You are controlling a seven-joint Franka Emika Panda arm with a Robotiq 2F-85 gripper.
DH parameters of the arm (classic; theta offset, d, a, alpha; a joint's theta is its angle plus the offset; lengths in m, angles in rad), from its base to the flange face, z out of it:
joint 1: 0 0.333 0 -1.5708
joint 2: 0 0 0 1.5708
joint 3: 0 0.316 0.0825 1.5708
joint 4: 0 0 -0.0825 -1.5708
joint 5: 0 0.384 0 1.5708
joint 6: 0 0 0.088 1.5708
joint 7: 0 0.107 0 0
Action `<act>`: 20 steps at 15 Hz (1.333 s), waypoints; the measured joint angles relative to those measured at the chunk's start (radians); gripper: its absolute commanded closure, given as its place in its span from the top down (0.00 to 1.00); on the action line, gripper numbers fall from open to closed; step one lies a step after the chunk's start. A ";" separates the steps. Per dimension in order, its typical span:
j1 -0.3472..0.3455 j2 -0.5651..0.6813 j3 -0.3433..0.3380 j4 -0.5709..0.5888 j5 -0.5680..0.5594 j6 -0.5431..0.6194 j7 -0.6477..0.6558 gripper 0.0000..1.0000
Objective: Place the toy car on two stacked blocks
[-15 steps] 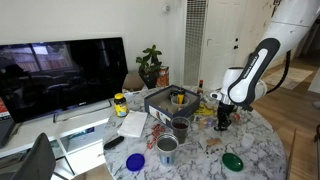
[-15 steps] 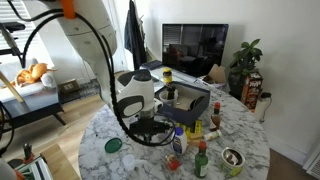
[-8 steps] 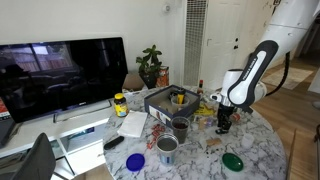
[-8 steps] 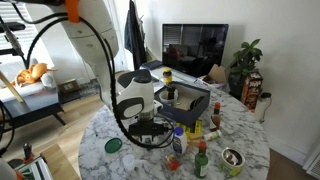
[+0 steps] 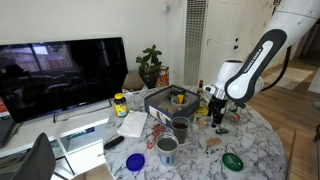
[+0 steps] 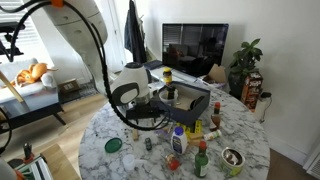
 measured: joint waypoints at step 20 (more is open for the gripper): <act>-0.020 0.085 0.064 0.066 -0.023 0.091 0.019 1.00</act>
